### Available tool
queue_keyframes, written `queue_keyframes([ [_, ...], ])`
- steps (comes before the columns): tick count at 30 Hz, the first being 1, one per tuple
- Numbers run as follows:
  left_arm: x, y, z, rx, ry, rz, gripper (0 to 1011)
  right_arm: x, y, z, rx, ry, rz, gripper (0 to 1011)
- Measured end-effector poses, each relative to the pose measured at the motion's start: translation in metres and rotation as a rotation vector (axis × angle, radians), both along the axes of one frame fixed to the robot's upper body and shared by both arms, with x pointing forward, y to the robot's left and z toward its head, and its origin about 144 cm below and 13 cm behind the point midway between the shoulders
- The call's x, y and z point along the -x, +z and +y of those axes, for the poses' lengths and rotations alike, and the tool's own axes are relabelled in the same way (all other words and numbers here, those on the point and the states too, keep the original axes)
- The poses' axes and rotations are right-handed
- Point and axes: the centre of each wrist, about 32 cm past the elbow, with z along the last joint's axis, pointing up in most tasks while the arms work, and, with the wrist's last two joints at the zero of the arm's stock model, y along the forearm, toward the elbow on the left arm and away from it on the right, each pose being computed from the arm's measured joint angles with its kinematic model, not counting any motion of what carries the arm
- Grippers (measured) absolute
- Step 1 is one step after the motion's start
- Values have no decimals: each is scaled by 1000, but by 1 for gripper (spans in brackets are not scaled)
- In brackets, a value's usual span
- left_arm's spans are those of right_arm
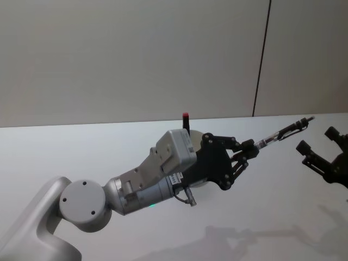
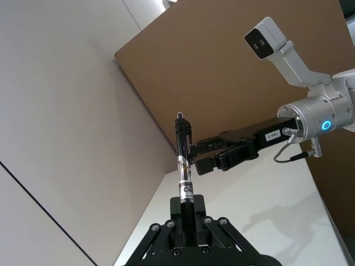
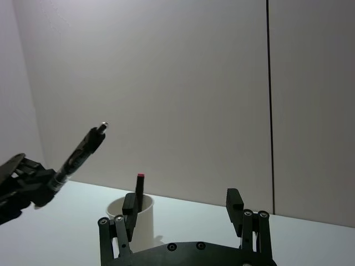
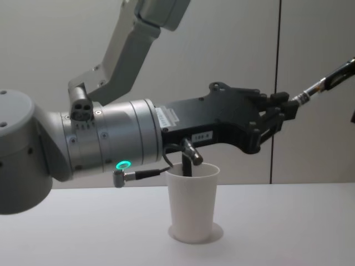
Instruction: Place the pen into the pen holder.
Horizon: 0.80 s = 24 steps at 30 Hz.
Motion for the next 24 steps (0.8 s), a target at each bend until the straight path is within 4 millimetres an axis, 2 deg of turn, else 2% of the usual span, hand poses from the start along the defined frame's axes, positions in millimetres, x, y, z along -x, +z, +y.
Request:
queue_keyframes([
  [10, 0, 0, 0, 0, 0, 0, 130, 3, -10, -2, -124, 105, 5, 1002],
  [24, 0, 0, 0, 0, 0, 0, 129, 3, -20, 4, -264, 243, 14, 1001],
])
